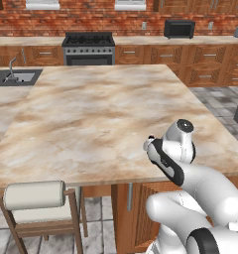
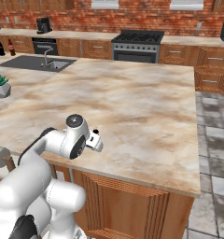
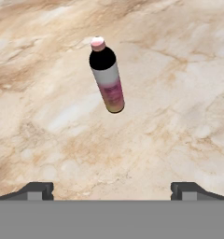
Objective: Place the large bottle from the dining counter next to the other large bottle outside the sink, and place the small bottle from the dining counter next to the other small bottle inside the sink.
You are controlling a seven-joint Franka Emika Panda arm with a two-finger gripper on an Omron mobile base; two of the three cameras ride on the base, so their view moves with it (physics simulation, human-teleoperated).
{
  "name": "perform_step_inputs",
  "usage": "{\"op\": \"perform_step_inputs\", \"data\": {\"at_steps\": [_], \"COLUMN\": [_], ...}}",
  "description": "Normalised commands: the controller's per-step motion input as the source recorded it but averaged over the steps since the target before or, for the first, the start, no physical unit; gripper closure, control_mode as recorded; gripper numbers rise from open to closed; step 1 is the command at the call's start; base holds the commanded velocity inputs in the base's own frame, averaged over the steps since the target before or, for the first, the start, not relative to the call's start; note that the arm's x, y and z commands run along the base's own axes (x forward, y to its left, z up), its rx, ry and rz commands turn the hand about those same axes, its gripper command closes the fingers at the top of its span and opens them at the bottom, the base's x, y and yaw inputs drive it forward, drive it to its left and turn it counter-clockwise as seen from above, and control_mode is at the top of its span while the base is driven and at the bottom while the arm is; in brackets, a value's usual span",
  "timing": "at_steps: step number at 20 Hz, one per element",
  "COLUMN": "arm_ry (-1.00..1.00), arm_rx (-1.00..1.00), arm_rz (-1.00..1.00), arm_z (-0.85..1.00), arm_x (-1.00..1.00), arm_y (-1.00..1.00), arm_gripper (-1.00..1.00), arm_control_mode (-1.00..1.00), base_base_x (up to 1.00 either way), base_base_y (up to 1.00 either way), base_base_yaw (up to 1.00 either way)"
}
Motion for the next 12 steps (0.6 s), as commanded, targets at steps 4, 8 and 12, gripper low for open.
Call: {"op": "perform_step_inputs", "data": {"at_steps": [4, 8, 12], "arm_ry": [-0.03, -0.02, 0.00], "arm_rx": [-0.01, -0.01, 0.00], "arm_rz": [0.00, 0.00, 0.00], "arm_z": [0.00, 0.00, 0.00], "arm_x": [0.00, 0.00, 0.00], "arm_y": [0.00, 0.00, 0.00], "arm_gripper": [-1.00, -1.00, -1.00], "arm_control_mode": [-1.00, -1.00, -1.00], "base_base_x": [0.00, 0.00, 0.00], "base_base_y": [0.00, 0.00, 0.00], "base_base_yaw": [0.00, 0.00, 0.00]}}
